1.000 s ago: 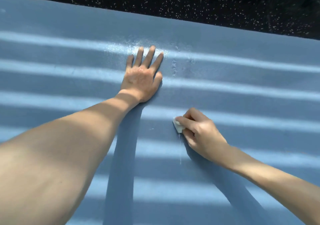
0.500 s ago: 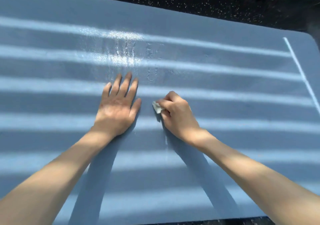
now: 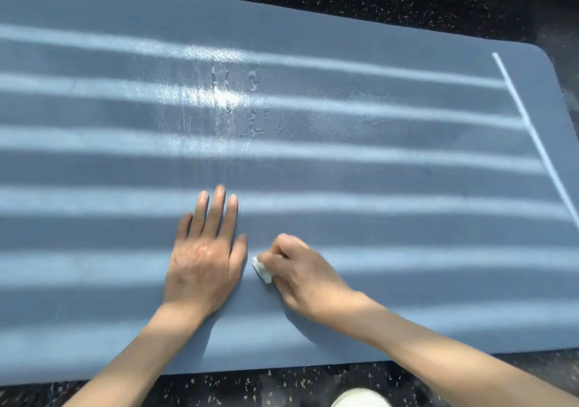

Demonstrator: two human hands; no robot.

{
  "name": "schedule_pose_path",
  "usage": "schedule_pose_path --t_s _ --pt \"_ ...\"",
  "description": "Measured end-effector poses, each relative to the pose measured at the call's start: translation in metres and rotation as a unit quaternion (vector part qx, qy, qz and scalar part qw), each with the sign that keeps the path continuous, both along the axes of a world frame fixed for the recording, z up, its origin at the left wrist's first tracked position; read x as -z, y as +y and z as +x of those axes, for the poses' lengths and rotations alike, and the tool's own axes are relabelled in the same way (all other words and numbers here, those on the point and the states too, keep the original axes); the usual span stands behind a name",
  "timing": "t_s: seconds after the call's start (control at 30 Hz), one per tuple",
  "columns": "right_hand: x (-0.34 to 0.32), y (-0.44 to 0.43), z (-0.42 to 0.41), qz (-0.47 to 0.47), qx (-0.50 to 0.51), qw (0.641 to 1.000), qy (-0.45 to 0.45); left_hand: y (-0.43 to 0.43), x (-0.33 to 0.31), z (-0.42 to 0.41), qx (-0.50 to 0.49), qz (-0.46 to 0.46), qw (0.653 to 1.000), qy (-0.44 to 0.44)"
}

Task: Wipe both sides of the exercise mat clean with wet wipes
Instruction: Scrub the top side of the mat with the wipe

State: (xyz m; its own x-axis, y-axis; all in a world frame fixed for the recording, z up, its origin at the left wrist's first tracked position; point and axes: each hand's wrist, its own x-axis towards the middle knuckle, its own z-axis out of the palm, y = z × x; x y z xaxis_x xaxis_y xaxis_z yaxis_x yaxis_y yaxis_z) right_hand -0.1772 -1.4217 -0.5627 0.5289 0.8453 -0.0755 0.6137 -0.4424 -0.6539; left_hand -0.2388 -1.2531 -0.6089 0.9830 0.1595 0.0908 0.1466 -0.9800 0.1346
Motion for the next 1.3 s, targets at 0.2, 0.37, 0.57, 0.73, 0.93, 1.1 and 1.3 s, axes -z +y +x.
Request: schedule_pose_path --t_s 0.2,0.37,0.57,0.73,0.93,1.1,1.3 --pt "0.009 0.013 0.015 -0.021 0.1 0.993 -0.06 0.0 0.006 0.0 -0.002 -0.007 1.0 -0.008" --pt "-0.005 0.002 0.001 -0.018 0.039 0.999 -0.012 0.0 0.004 0.002 -0.008 -0.004 1.0 -0.016" --pt "-0.003 -0.007 -0.021 -0.021 0.048 0.999 -0.007 -0.002 0.002 0.002 -0.008 -0.014 1.0 -0.012" --pt "0.001 -0.008 0.005 -0.041 0.087 0.995 -0.028 -0.002 0.003 0.001 -0.011 -0.021 1.0 -0.02" --pt "-0.006 -0.028 -0.029 -0.028 -0.007 1.0 0.008 -0.011 0.001 -0.006 -0.026 -0.008 1.0 0.013" --pt "0.003 -0.024 -0.021 -0.003 0.07 0.997 -0.03 -0.025 0.0 -0.025 -0.021 -0.005 0.999 0.049" --pt "-0.001 -0.04 -0.046 -0.039 0.014 0.999 -0.012 -0.033 -0.002 -0.041 -0.004 -0.01 0.999 0.047"
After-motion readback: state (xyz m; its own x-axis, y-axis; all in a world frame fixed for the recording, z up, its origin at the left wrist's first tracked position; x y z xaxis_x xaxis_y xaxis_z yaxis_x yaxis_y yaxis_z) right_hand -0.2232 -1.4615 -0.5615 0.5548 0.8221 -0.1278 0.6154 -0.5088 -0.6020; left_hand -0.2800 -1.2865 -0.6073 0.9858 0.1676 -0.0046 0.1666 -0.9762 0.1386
